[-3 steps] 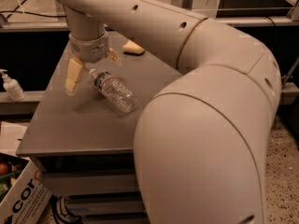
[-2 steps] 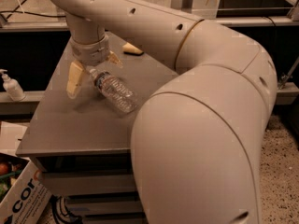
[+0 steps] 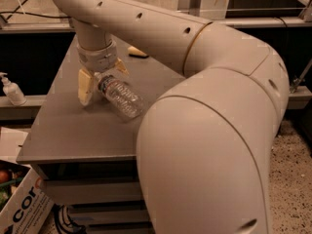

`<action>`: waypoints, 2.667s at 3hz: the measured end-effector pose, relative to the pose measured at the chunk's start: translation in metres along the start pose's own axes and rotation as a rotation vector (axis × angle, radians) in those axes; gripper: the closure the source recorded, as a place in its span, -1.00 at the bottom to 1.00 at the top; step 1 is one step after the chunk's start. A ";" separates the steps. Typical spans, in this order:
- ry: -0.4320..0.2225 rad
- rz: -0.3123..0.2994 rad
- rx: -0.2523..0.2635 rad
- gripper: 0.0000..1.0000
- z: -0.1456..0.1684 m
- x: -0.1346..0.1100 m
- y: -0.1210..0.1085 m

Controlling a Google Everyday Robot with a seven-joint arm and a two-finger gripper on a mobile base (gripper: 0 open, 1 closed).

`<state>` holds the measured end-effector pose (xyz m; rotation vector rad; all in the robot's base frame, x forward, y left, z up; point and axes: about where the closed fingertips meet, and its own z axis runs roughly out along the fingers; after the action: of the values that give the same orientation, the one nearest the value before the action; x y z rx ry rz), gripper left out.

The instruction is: Place water bottle upright

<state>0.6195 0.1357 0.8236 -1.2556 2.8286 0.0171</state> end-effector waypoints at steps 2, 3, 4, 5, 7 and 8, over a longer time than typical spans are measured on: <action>0.002 0.020 -0.001 0.27 0.003 0.010 -0.008; -0.046 0.030 -0.006 0.74 -0.008 0.009 -0.017; -0.174 0.022 0.012 1.00 -0.038 0.004 -0.034; -0.336 -0.020 0.042 1.00 -0.067 0.000 -0.047; -0.656 -0.129 0.050 1.00 -0.095 -0.004 -0.051; -0.812 -0.147 0.031 1.00 -0.105 -0.010 -0.049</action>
Offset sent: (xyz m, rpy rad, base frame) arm -0.0049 -0.0251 0.0003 -0.0104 0.0142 -0.0332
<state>0.6588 0.1073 0.9290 -1.1041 2.0315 0.3807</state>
